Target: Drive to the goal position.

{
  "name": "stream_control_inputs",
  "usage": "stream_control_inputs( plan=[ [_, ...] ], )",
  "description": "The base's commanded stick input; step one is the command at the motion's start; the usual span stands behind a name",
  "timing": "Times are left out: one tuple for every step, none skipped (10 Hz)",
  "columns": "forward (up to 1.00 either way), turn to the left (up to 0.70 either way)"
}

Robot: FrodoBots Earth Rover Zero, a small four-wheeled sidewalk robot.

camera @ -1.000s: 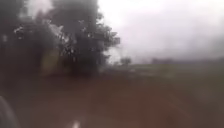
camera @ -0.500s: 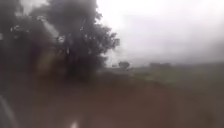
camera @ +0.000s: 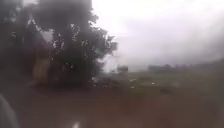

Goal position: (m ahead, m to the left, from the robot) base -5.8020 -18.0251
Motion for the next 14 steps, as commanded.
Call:
stream_control_inputs(
  plan=[
    [0.00, 0.00],
    [0.00, 0.00],
    [0.00, 0.40],
    [0.43, 0.34],
    [0.70, 0.27],
    [0.70, 0.27],
    [0.70, 0.27],
    [0.70, 0.27],
    [0.70, 0.27],
    [0.70, 0.27],
    [0.70, 0.27],
    [0.70, 0.27],
    [0.70, 0.27],
    [0.70, 0.27]
  ],
)
